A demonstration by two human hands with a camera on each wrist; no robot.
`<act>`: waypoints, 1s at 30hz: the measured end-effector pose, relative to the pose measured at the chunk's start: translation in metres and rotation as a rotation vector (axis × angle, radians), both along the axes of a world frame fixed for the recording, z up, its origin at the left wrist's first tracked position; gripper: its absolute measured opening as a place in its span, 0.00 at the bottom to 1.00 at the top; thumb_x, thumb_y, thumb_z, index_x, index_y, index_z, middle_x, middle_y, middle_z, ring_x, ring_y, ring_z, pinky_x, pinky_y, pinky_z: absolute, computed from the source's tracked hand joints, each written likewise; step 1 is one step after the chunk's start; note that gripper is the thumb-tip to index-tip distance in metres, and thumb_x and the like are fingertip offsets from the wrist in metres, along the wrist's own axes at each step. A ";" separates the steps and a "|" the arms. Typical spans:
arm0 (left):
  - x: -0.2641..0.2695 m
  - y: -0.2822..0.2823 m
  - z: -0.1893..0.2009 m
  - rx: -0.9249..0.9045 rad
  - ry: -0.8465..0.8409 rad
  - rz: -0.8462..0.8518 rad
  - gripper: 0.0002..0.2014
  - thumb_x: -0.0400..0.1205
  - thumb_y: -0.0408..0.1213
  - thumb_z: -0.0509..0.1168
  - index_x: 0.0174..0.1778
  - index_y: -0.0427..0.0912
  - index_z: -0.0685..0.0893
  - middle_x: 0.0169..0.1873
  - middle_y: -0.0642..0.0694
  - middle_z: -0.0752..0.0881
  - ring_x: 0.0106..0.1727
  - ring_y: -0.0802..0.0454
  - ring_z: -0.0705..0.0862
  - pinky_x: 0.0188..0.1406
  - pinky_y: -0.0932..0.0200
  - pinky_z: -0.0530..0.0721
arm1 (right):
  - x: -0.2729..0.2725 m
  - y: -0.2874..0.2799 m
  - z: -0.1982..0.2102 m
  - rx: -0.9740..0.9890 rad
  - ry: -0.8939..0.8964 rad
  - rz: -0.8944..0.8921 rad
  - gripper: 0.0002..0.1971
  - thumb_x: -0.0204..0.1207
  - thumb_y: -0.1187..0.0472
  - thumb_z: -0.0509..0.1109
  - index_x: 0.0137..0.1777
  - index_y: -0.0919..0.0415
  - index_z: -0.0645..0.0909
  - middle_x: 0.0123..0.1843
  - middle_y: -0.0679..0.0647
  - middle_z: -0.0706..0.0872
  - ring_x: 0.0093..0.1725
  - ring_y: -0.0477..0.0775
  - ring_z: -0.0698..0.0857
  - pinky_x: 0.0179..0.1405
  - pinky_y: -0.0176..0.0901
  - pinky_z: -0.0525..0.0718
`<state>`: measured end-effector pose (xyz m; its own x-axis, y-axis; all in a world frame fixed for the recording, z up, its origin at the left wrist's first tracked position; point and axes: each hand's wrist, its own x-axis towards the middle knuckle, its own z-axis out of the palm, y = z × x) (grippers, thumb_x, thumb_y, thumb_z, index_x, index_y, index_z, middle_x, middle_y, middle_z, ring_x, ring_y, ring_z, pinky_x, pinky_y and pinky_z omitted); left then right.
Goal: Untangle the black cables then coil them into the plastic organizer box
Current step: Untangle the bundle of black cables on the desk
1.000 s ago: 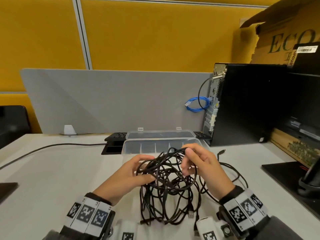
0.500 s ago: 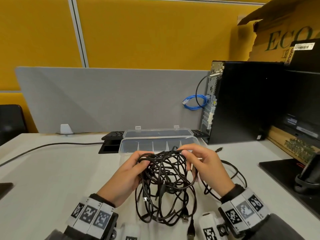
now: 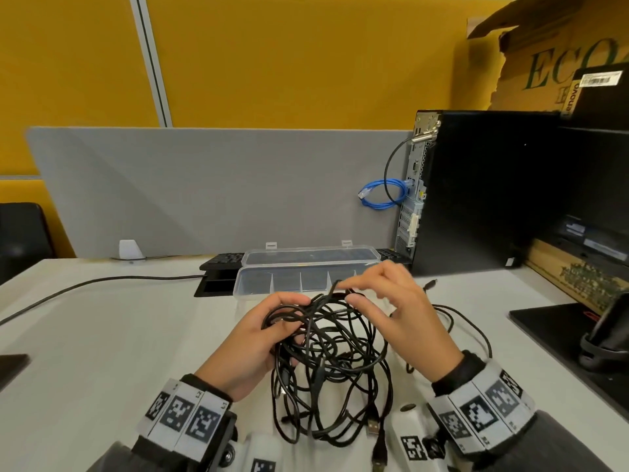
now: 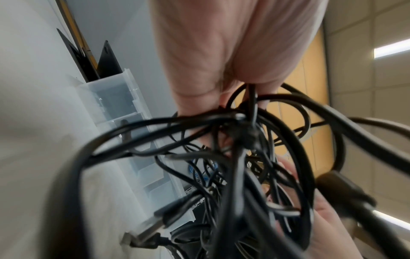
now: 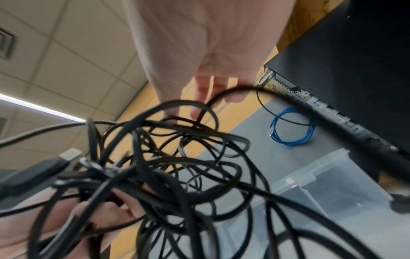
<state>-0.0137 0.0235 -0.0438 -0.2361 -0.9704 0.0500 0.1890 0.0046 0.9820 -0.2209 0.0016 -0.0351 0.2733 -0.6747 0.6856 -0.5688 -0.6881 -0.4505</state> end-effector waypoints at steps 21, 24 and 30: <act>0.008 -0.014 0.000 0.102 0.527 0.174 0.16 0.82 0.26 0.55 0.37 0.45 0.85 0.30 0.46 0.84 0.26 0.55 0.81 0.24 0.65 0.81 | 0.016 0.028 0.013 0.350 0.137 0.091 0.15 0.78 0.56 0.68 0.64 0.48 0.76 0.45 0.29 0.76 0.37 0.25 0.78 0.35 0.21 0.72; 0.008 -0.014 0.002 0.094 0.514 0.096 0.09 0.75 0.29 0.60 0.49 0.41 0.81 0.36 0.43 0.81 0.30 0.53 0.82 0.24 0.61 0.84 | 0.018 0.024 0.008 0.412 -0.014 0.132 0.12 0.78 0.58 0.68 0.60 0.51 0.74 0.48 0.34 0.81 0.32 0.30 0.80 0.32 0.24 0.73; 0.010 -0.005 0.004 0.035 0.481 -0.196 0.27 0.56 0.20 0.73 0.53 0.39 0.84 0.37 0.36 0.86 0.42 0.39 0.88 0.44 0.46 0.88 | 0.012 0.007 -0.004 0.571 -0.385 0.194 0.12 0.73 0.62 0.73 0.50 0.53 0.74 0.40 0.47 0.86 0.31 0.47 0.75 0.34 0.34 0.76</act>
<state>-0.0033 0.0188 -0.0402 -0.3714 -0.9135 0.1662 0.6132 -0.1070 0.7827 -0.2094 0.0088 -0.0391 0.2341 -0.9210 0.3115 -0.1884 -0.3573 -0.9148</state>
